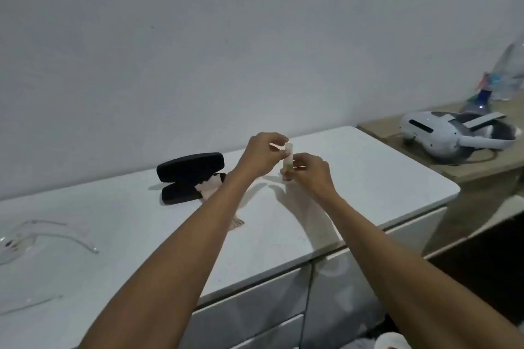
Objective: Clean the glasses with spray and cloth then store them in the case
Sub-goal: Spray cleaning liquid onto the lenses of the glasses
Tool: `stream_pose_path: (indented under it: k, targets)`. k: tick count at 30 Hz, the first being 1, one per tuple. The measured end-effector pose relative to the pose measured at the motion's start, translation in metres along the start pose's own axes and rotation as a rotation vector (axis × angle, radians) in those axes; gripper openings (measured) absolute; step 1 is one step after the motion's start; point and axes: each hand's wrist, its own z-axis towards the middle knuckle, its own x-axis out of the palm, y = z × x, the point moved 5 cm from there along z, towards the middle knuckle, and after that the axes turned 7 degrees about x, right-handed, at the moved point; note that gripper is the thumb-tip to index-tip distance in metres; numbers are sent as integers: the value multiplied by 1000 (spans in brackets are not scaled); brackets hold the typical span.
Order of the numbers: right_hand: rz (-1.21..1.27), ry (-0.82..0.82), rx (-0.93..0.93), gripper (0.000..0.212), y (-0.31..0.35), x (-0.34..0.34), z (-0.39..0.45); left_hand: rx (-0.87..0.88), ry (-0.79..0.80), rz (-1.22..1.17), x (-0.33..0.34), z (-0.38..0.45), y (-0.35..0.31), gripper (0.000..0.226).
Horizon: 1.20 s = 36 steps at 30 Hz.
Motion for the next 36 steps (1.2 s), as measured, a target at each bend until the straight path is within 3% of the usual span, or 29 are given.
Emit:
stream_pose_path:
  k: [3,9,17,22,26,30,36]
  targets:
    - [39,-27,-19,15,1,5,-1,-4,-45,-23,1,-4,-1,24]
    - [86,-62,-4,6,-2,13,2,-19,-132,-45,5,3,-1,14]
    - [60,-71,-37,19,-6,15,4,-84,-364,-193,-9,-1,15,21]
    - [84,-69,-41,20,-7,15,2,-189,-241,-63,-3,-22,39,11]
    - [50,-87,-44,23,-6,15,1,-289,-213,-95,9,-36,55,16]
    - [8,-107,-36,24,-5,17,-1,-275,-183,36,15,-41,64,17]
    - [18,-147,-60,21,-4,21,-2,-226,-88,103,10,-40,49,59]
